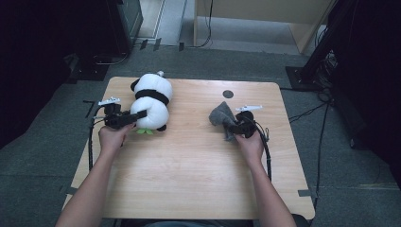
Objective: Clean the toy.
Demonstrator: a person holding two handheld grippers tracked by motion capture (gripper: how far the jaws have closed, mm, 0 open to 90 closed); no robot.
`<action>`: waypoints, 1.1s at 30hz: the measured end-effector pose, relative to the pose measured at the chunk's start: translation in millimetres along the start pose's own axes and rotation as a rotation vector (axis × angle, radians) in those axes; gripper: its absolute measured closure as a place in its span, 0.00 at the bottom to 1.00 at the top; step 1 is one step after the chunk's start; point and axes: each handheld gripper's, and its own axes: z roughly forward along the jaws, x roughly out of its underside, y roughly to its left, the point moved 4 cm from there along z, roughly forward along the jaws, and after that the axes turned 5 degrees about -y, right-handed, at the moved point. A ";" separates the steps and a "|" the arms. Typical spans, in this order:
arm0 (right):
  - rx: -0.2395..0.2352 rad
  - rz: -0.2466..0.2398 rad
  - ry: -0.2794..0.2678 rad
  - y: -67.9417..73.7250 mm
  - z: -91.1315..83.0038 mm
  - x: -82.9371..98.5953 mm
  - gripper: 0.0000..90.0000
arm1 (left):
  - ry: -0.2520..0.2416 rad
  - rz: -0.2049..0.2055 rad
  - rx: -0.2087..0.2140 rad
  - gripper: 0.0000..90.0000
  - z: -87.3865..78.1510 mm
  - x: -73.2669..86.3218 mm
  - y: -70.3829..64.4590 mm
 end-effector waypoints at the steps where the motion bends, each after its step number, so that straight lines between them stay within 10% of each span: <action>1: 0.009 -0.009 0.002 -0.8 2.6 1.1 0.66 | 0.003 0.012 -0.009 0.53 0.8 0.8 0.5; 22: 0.147 0.037 -0.007 -40.9 -1.0 4.6 0.79 | 0.022 -0.003 -0.011 0.47 -0.3 4.2 9.4; 33: 0.157 0.070 -0.024 -49.6 -4.2 6.4 0.65 | 0.017 0.014 -0.009 0.33 0.2 4.6 9.4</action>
